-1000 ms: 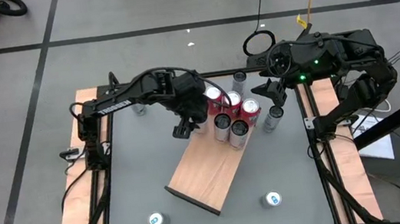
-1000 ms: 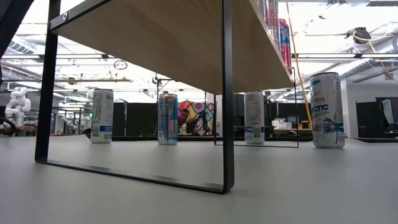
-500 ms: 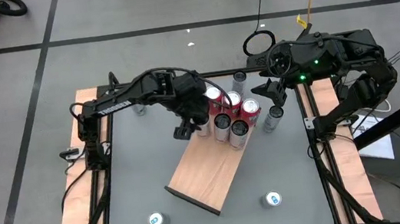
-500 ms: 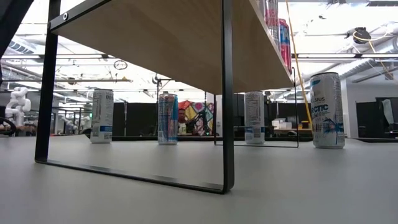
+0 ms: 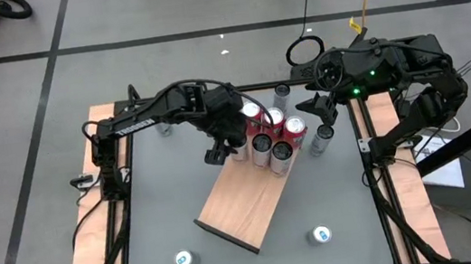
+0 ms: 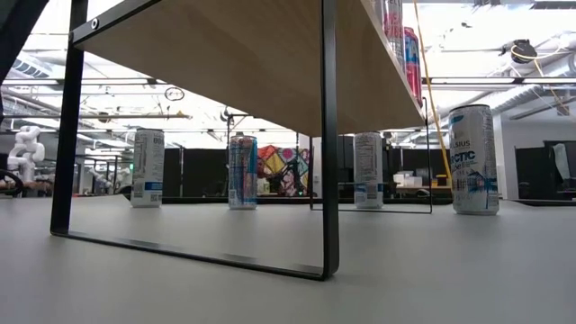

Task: Place canned beverage on shelf
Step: Put the white pink soda can on the shelf aligned with the other white pink soda cans

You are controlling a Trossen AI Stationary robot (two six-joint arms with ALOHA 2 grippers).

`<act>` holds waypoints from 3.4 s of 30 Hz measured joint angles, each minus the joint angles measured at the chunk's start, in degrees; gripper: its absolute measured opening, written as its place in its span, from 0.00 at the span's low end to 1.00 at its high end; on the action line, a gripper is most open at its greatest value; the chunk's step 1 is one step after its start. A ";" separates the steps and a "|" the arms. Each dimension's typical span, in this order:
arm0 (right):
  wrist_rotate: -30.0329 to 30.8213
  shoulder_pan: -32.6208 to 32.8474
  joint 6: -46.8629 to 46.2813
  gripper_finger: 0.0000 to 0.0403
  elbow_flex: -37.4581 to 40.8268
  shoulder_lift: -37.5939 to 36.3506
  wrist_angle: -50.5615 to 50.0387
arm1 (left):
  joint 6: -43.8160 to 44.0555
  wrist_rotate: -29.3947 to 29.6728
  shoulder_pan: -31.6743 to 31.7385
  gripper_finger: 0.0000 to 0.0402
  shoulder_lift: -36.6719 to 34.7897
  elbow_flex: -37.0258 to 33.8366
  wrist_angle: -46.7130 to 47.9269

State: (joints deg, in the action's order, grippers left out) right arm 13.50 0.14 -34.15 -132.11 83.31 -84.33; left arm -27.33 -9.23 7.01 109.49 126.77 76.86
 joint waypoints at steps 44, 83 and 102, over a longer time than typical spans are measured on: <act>0.19 0.01 1.48 0.81 -0.01 0.02 -0.79 | 22.19 3.28 0.11 0.86 -6.54 4.30 12.75; 0.00 1.97 0.39 0.81 -0.02 0.02 -0.51 | 46.59 29.12 -19.47 0.57 -20.23 -11.14 -12.49; 0.36 1.97 1.61 0.81 -0.04 0.66 0.09 | 46.51 27.09 -17.70 0.57 -49.40 -66.15 -44.73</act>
State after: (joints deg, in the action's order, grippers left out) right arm 13.86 2.11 -32.54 -132.16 83.96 -84.25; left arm 19.18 17.85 -10.69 60.09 60.62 32.13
